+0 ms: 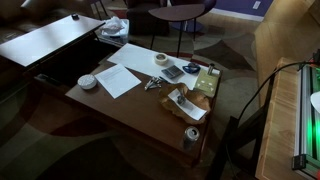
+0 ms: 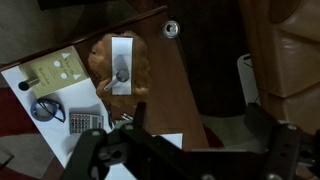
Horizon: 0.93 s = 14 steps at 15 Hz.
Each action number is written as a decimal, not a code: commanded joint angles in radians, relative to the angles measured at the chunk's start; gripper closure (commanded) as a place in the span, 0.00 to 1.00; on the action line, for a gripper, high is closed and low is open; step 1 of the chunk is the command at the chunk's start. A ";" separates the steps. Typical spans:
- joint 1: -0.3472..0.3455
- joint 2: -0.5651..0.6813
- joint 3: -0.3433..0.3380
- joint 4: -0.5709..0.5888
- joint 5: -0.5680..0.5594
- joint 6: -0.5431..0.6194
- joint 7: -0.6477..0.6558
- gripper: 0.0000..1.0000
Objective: Pick up the silver object from the book and put it on the table
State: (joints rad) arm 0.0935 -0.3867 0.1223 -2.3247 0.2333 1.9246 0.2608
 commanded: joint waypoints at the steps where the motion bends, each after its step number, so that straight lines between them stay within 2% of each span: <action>1: -0.003 0.000 0.003 0.002 0.001 -0.003 -0.001 0.00; 3: -0.030 0.024 0.001 0.001 0.002 0.083 0.059 0.00; 7: -0.112 0.118 -0.028 -0.012 -0.043 0.355 0.142 0.00; 10: -0.196 0.247 -0.068 -0.017 -0.142 0.517 0.213 0.00; 14: -0.273 0.423 -0.158 -0.024 -0.321 0.644 0.354 0.00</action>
State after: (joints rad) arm -0.1399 -0.0856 0.0160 -2.3514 0.0267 2.4922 0.5069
